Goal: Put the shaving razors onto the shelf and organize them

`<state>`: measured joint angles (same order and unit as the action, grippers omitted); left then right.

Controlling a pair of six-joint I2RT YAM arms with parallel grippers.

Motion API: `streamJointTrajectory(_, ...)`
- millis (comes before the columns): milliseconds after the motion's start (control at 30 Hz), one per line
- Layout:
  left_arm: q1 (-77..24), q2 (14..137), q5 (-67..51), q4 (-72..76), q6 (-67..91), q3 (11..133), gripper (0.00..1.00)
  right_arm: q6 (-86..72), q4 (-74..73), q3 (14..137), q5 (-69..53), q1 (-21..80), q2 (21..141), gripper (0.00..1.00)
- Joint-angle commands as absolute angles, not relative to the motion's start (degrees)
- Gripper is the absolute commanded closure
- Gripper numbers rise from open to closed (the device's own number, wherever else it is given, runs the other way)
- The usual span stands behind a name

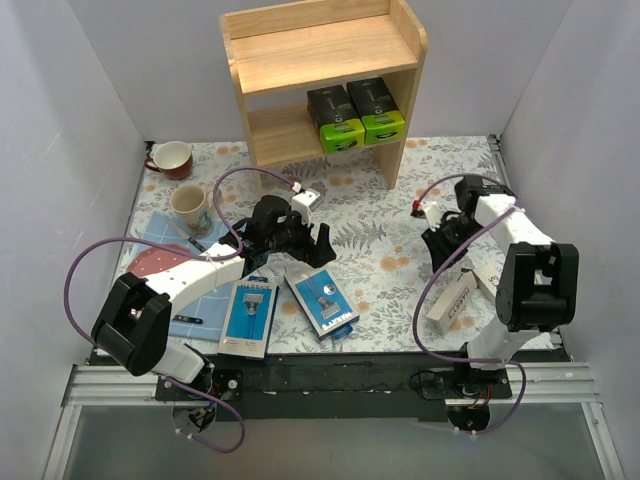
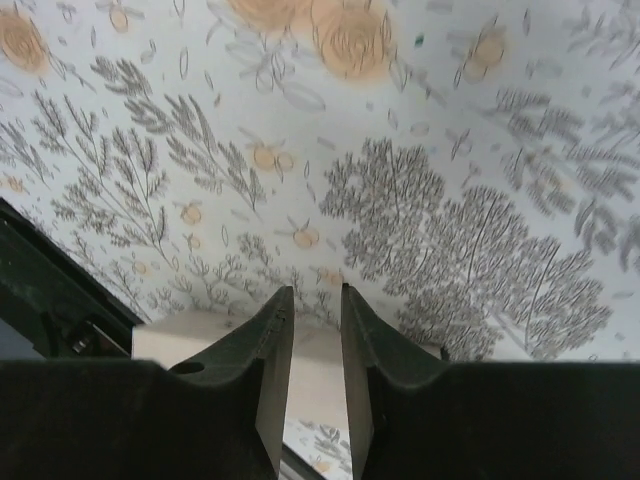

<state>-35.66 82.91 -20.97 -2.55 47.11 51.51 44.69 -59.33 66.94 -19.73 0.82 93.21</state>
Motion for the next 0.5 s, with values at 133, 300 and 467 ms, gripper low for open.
streamJointTrajectory(133,-35.7,80.7,-20.3,-2.2,45.3,53.4,0.19,42.3,-61.3,75.6,-20.6,2.5,92.6,0.67)
streamJointTrajectory(300,-35.6,80.3,-20.7,-1.3,45.7,53.2,0.19,49.6,-63.3,71.3,-17.0,-3.6,84.2,0.63)
streamJointTrajectory(467,-35.6,80.2,-22.3,-0.7,47.0,52.8,0.19,58.7,-62.6,68.9,-10.8,-16.0,80.9,0.55)
